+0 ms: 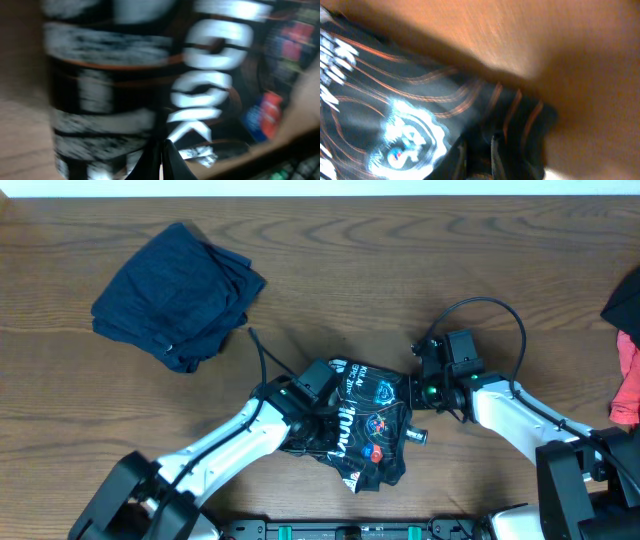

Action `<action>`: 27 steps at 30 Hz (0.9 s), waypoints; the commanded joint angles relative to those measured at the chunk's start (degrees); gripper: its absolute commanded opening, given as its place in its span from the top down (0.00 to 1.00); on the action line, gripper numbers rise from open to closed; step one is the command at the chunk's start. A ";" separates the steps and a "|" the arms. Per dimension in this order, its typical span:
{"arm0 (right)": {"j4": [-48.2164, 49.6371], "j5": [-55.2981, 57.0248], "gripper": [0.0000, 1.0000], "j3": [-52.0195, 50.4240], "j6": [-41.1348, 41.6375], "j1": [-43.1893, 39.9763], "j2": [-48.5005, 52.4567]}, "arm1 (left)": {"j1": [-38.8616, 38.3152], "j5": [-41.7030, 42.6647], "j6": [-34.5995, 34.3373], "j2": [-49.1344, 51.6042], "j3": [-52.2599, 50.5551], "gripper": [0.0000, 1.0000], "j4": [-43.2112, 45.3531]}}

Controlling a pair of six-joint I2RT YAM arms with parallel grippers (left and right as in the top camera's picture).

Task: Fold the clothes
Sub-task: 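Press and compact the folded bundle with both grippers, then regrasp the black jersey bundle's left and right sides with both grippers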

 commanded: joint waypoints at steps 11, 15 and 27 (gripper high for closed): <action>-20.04 1.75 0.97 -1.38 14.71 0.35 -1.62 | 12.46 -1.86 -1.84 2.32 -0.20 0.94 20.72; -19.21 0.35 0.90 -1.38 12.20 0.79 -7.26 | 15.69 0.00 0.31 2.29 1.86 0.94 25.81; -8.70 -2.38 0.62 -1.38 -0.55 0.79 -22.97 | 28.76 14.29 6.12 -6.62 8.50 0.35 2.84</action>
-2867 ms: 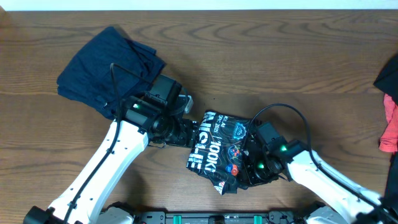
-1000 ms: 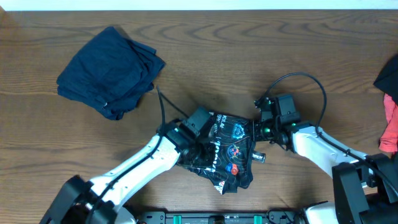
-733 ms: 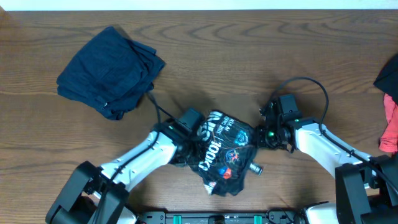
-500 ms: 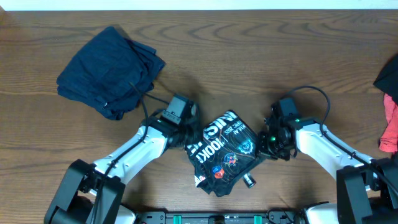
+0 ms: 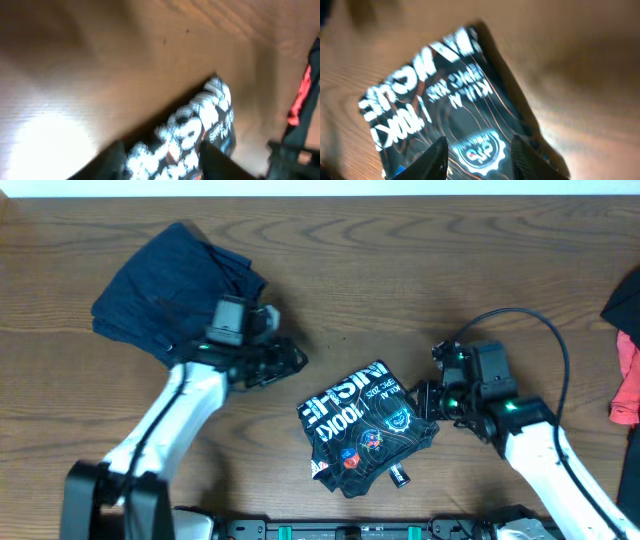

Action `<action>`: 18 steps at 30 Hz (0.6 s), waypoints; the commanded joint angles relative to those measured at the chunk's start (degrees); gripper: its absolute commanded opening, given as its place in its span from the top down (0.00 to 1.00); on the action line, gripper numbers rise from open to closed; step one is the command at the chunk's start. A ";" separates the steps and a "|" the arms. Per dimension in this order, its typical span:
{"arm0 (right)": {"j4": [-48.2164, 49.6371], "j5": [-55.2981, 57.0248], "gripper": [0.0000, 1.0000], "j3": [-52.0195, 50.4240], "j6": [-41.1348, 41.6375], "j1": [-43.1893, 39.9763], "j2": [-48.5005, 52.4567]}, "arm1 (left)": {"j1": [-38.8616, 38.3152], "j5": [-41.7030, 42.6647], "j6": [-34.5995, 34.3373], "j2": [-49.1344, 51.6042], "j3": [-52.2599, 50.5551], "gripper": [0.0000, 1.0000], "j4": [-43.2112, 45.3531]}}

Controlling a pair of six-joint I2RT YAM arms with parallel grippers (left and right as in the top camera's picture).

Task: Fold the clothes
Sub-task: 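Regrasp the black jersey bundle's left and right sides with both grippers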

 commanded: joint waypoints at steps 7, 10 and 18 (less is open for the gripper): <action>6.54 -2.82 0.76 0.07 -1.36 3.23 11.74 | -0.70 1.79 2.49 -4.90 -3.10 0.12 -15.43; 8.26 -4.92 0.81 0.07 0.33 4.02 17.09 | -1.68 2.12 -3.10 -4.90 -8.83 0.11 -12.74; 10.08 -6.23 0.88 0.07 2.97 5.14 23.23 | -4.90 8.83 -22.80 -4.90 -28.85 0.11 16.13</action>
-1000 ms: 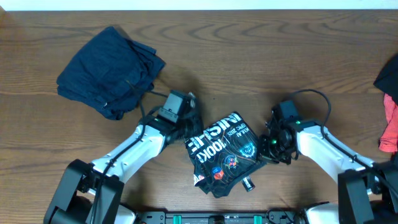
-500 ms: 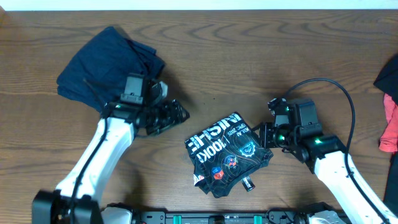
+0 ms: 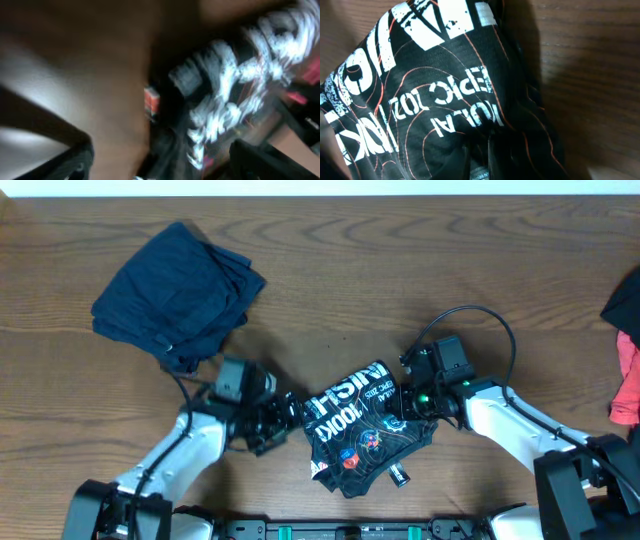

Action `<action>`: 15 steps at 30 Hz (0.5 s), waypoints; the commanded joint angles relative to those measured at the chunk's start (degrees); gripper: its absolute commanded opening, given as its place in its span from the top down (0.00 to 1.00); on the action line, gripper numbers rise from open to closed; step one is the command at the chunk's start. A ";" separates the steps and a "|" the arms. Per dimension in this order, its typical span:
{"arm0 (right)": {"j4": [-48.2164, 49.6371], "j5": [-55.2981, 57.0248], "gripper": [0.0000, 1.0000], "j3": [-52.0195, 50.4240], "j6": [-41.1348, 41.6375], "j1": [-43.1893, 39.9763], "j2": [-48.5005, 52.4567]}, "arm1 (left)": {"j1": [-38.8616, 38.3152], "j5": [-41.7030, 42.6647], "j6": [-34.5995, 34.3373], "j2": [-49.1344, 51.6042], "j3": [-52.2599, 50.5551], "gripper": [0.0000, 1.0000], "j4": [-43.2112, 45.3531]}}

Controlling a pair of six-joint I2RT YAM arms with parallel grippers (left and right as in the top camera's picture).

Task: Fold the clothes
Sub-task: 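Regrasp the black jersey bundle's left and right sides with both grippers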

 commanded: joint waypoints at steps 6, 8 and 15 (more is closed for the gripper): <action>-4.04 -0.24 0.89 -0.11 6.62 0.72 1.40 | -6.10 1.33 -20.63 0.04 -13.64 0.10 20.33; -4.48 -0.22 0.89 -0.11 6.67 0.70 1.40 | -7.21 1.33 -21.20 0.04 -14.45 0.11 22.56; -4.63 -0.22 0.89 -0.11 6.67 0.70 1.40 | -14.19 -0.24 -23.30 0.04 -14.51 0.17 23.52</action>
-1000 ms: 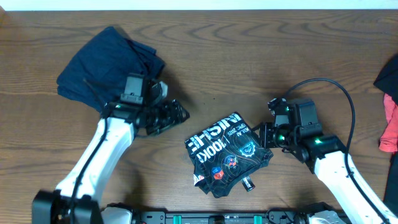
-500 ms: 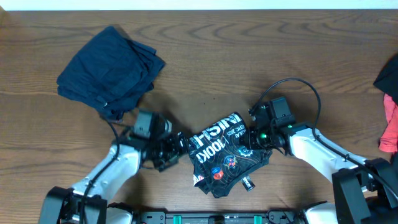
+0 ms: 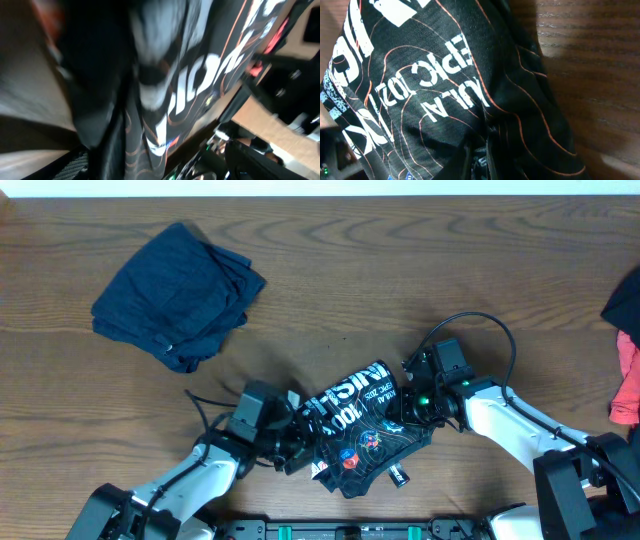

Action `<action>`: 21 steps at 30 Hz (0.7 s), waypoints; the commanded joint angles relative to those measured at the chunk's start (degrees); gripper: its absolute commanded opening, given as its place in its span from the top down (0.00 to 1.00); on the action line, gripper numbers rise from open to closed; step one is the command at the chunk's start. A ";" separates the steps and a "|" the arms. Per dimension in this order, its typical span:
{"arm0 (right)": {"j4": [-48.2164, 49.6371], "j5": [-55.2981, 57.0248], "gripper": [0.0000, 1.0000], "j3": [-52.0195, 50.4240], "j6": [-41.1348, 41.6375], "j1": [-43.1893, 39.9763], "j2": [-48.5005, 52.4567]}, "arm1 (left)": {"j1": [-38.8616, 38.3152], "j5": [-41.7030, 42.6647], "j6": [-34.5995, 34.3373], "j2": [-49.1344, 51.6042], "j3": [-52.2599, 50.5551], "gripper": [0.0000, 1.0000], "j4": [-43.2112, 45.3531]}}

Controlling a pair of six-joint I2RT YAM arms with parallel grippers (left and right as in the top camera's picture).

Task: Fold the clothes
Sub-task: 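Regrasp the black jersey bundle's left and right sides with both grippers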

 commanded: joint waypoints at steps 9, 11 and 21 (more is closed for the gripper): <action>-0.70 1.25 0.91 -0.11 0.96 0.57 1.33 | -3.41 -15.45 1.81 2.10 -2.99 0.45 8.66; -0.68 1.25 0.91 -0.11 0.96 0.57 1.33 | -3.41 -17.51 3.56 2.10 -2.99 0.49 10.91; -0.68 1.25 0.91 -0.11 1.38 0.57 1.33 | -3.43 -18.82 11.39 2.16 -2.58 0.38 15.82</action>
